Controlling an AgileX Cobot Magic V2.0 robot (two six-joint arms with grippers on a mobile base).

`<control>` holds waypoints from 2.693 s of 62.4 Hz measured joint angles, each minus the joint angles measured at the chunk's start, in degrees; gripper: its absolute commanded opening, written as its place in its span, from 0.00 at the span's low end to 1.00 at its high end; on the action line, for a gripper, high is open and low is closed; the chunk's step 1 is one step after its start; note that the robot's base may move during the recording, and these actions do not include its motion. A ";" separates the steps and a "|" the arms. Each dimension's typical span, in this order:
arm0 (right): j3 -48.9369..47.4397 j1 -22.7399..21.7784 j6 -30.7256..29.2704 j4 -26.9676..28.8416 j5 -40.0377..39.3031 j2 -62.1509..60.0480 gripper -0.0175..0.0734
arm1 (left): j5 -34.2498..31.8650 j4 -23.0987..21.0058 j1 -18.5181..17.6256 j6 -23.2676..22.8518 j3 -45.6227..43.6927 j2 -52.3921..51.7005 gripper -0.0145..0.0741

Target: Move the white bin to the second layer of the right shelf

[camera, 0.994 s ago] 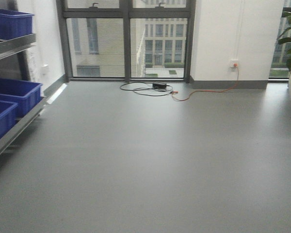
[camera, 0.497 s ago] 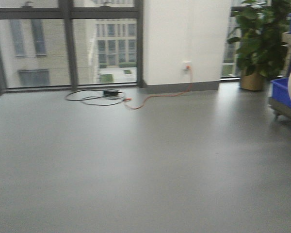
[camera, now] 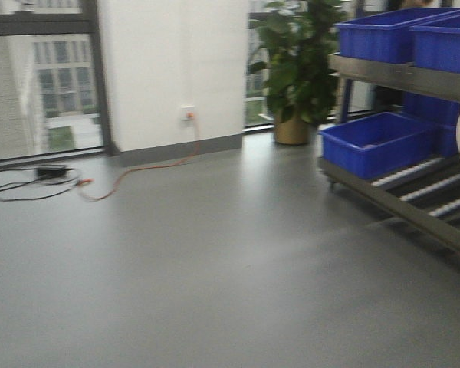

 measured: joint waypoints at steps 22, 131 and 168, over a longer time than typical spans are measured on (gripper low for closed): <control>0.00 0.00 0.00 0.00 0.00 0.00 0.25 | 0.00 0.00 0.00 0.00 0.00 0.00 0.26; 0.00 0.00 0.00 0.00 0.00 0.00 0.25 | 0.00 0.00 0.00 0.00 0.00 0.00 0.26; 0.00 0.00 0.00 0.00 0.00 0.00 0.25 | 0.00 0.00 0.00 0.00 0.00 0.00 0.26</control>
